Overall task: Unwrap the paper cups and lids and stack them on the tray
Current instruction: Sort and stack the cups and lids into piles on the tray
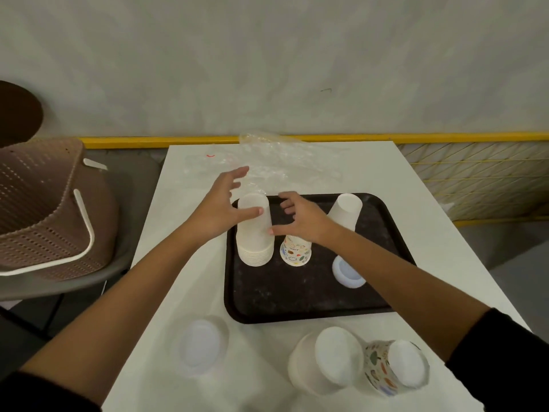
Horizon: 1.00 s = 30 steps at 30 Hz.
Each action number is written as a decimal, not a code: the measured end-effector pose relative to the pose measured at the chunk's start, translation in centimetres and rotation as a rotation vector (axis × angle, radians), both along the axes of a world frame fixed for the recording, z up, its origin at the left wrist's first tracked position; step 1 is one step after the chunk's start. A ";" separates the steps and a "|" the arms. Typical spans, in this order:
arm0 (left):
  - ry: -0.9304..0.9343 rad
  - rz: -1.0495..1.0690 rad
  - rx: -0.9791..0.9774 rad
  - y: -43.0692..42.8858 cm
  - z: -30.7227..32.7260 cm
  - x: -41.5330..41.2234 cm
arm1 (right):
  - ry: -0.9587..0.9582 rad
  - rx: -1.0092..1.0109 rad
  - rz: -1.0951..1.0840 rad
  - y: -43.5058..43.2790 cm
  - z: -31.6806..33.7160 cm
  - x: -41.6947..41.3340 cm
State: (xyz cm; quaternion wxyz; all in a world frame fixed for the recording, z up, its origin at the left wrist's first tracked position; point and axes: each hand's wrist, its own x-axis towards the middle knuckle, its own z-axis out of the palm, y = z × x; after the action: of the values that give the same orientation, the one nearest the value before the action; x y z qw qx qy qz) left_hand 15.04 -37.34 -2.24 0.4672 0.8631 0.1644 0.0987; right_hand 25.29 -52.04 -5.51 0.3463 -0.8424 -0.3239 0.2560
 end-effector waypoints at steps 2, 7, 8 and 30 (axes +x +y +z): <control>-0.062 0.000 0.027 -1.3 1.1 -0.5 | -0.008 0.040 -0.048 -1.9 1.4 0.1; -0.100 -0.067 -0.006 -5.0 1.8 -2.6 | -0.083 0.101 -0.119 -7.5 3.8 -0.6; -0.093 -0.078 -0.029 -5.7 1.8 -3.1 | -0.089 0.108 -0.130 -8.6 4.0 -0.9; 0.236 -0.551 0.343 -22.6 3.8 -4.6 | 0.205 -0.180 0.121 -26.5 -3.4 -6.8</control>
State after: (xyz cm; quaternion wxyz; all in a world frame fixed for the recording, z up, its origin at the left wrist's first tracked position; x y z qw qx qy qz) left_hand 10.45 -59.94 1.58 0.3020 0.9466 -0.0409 -0.1054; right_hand 18.48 -78.55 -8.94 0.2844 -0.8185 -0.3128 0.3890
